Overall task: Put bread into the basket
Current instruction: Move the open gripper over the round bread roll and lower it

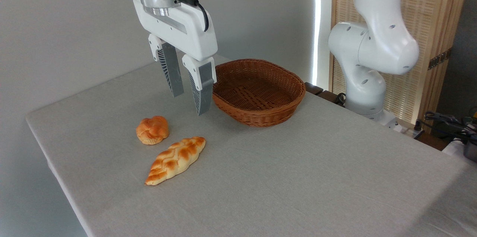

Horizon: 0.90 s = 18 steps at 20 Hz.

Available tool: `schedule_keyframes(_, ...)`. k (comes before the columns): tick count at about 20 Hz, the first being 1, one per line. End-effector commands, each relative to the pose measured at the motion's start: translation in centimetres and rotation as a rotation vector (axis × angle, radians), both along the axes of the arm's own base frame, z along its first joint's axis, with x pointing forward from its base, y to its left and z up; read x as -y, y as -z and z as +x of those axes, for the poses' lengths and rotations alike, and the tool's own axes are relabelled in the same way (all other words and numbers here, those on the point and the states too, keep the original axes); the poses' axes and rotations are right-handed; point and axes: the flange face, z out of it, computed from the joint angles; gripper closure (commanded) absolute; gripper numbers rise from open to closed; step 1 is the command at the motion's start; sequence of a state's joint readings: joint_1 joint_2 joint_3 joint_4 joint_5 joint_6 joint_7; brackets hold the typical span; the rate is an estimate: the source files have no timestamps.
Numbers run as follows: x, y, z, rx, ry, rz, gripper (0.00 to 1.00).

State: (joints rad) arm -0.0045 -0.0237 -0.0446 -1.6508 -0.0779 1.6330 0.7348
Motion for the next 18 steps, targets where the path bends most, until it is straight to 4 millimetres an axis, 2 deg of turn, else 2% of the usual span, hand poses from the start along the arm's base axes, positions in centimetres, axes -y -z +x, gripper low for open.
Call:
schedule_keyframes(1,-0.1,-0.3,0.1,-0.019,0.001,-0.035,0.0)
schedule_keyframes(13,0.0,0.1,0.1,-0.028,-0.001,-0.044,0.0)
schedule_keyframes(18,3.8,1.6,0.1,-0.045,0.026,-0.107,0.0)
